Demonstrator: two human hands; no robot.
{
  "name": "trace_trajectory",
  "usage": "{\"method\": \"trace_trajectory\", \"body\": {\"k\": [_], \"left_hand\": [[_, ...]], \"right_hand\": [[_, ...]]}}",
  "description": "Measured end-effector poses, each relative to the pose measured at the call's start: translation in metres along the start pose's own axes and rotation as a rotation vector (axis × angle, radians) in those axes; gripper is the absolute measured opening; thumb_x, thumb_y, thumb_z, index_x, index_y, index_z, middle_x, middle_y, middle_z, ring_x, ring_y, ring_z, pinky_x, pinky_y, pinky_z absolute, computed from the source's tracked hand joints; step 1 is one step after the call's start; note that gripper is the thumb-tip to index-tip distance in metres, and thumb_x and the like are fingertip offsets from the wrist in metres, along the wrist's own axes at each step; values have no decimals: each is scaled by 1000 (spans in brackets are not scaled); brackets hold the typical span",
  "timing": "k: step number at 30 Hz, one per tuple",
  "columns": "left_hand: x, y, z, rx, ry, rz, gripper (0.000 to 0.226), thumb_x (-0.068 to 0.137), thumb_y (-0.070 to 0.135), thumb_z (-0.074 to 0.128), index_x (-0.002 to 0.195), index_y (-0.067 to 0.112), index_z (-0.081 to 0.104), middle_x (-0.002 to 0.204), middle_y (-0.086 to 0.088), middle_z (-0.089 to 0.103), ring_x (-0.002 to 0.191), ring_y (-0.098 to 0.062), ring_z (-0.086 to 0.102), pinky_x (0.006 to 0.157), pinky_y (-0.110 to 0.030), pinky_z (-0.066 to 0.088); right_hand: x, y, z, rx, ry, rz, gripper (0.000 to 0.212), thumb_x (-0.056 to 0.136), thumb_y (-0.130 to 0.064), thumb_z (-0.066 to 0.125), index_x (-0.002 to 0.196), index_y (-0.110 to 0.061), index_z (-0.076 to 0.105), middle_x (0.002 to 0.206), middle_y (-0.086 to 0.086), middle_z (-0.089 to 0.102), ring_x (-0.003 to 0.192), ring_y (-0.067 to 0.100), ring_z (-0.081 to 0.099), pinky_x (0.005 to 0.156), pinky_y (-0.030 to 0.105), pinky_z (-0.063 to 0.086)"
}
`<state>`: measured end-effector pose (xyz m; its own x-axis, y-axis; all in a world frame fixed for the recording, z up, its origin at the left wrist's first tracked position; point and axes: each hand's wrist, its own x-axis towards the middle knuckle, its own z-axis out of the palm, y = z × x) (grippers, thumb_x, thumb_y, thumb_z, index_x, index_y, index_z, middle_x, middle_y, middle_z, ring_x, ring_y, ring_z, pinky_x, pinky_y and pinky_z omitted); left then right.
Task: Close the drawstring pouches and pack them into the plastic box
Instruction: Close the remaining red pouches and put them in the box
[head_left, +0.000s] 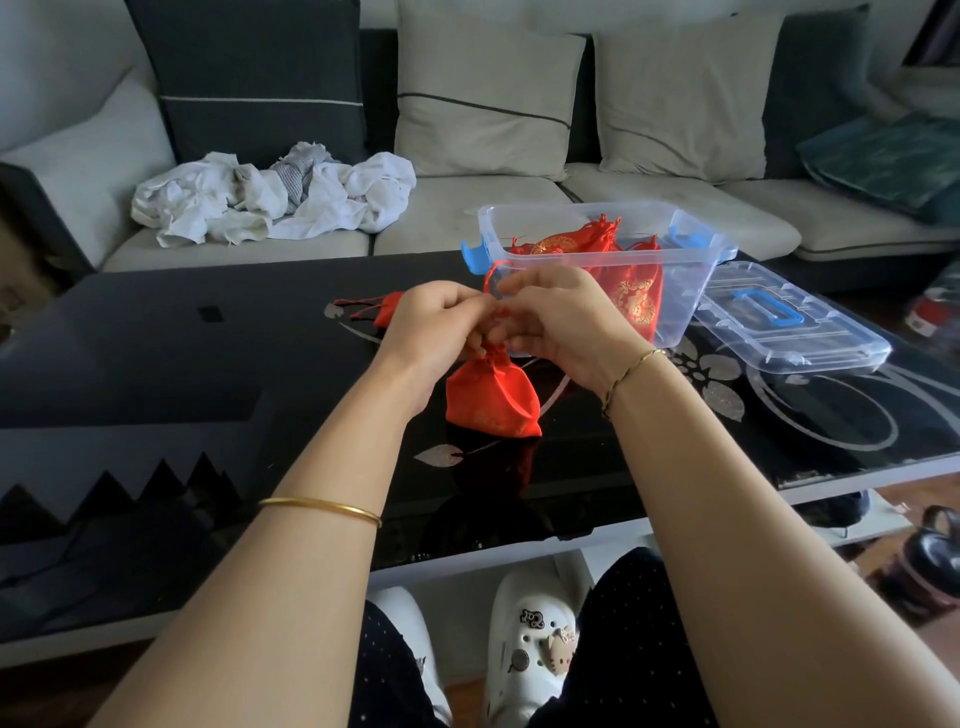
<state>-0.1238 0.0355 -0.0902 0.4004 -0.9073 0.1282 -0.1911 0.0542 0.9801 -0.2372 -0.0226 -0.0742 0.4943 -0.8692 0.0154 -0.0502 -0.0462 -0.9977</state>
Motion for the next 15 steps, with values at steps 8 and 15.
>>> {"method": "trace_trajectory", "body": {"k": [8, 15], "left_hand": [[4, -2, 3, 53, 44, 55, 11, 91, 13, 56, 82, 11, 61, 71, -5, 61, 60, -14, 52, 66, -32, 47], [5, -2, 5, 92, 50, 49, 13, 93, 12, 53, 84, 10, 61, 69, -2, 62, 60, -12, 54, 70, -34, 50]], "right_hand": [[0, 5, -5, -172, 33, -120, 16, 86, 8, 52, 86, -5, 62, 70, 12, 65, 55, 14, 60, 57, 26, 52], [-3, 1, -6, -368, 164, -140, 12, 87, -4, 57, 95, -8, 65, 64, 5, 60, 38, 7, 51, 34, 13, 35]]}}
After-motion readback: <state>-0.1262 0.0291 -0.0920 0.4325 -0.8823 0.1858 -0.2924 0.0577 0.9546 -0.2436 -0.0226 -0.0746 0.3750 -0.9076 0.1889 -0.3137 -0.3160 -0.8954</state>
